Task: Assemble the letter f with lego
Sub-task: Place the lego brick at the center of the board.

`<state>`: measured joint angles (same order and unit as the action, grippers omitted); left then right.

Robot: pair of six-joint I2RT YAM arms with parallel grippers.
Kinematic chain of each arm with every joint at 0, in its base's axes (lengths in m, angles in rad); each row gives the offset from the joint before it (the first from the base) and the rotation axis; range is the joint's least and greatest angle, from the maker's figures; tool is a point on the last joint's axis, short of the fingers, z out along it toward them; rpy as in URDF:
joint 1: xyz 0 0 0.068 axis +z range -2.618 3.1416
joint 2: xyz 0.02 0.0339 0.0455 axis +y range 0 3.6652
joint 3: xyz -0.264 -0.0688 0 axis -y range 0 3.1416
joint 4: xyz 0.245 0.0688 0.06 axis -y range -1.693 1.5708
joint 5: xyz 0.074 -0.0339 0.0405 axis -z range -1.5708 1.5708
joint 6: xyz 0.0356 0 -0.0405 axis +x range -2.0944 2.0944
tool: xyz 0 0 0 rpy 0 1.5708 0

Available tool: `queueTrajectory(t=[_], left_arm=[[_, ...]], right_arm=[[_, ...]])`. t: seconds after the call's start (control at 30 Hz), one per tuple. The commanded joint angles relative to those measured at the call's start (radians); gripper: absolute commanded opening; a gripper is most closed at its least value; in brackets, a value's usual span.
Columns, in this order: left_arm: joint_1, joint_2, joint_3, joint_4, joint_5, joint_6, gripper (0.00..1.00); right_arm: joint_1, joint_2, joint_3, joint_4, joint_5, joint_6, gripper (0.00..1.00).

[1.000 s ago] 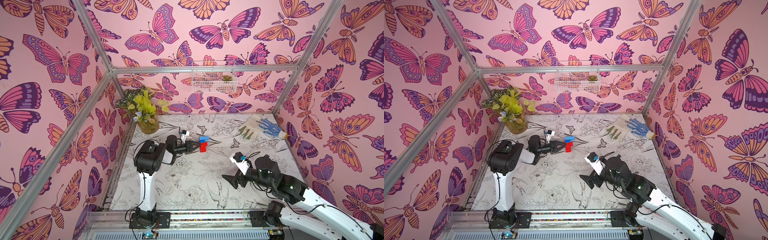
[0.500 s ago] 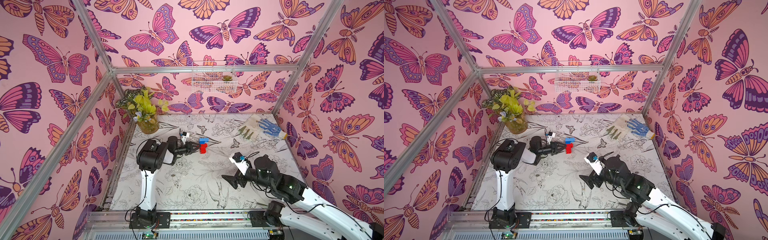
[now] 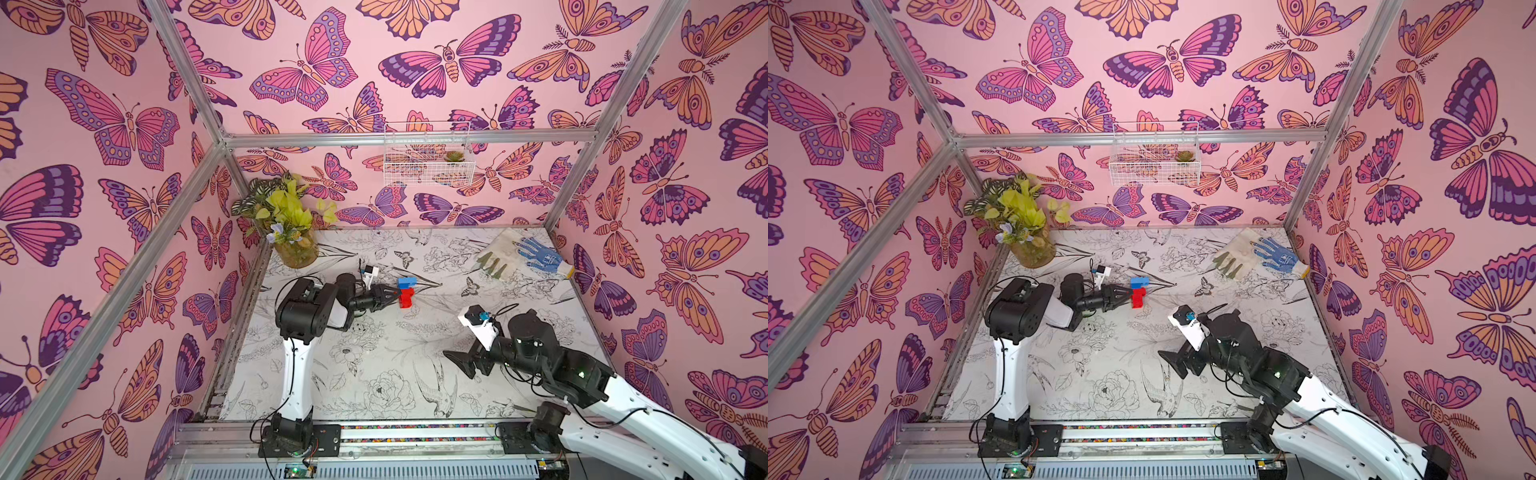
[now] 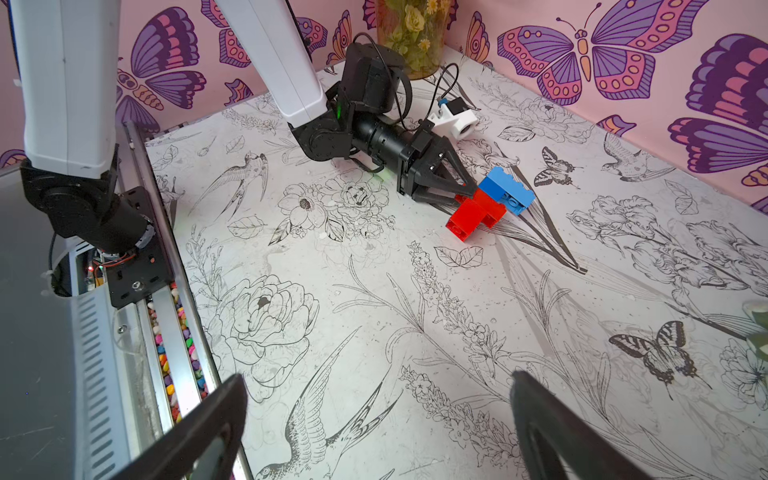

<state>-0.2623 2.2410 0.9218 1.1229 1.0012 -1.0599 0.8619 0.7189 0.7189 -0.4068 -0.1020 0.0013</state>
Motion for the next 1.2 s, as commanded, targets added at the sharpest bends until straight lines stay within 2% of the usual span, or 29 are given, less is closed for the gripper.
queueTrajectory(t=[0.0,0.23,0.47,0.83,1.17], left_arm=[[-0.006,0.032,0.009,-0.024,-0.005,0.014,0.37],[-0.003,0.028,0.017,-0.052,-0.004,0.024,0.43],[-0.003,0.003,0.035,-0.175,-0.017,0.08,0.49],[-0.003,-0.103,0.048,-0.501,-0.099,0.268,0.48],[-0.003,-0.161,0.039,-0.624,-0.131,0.341,0.48]], right_arm=[[0.012,-0.01,-0.006,0.009,-0.008,0.012,0.99],[0.017,-0.009,-0.007,0.008,-0.005,0.011,0.99],[0.024,-0.009,-0.006,0.007,-0.004,0.01,0.99],[0.034,-0.007,-0.004,0.005,0.002,0.008,0.99],[0.048,-0.008,-0.001,-0.001,0.011,0.007,0.99]])
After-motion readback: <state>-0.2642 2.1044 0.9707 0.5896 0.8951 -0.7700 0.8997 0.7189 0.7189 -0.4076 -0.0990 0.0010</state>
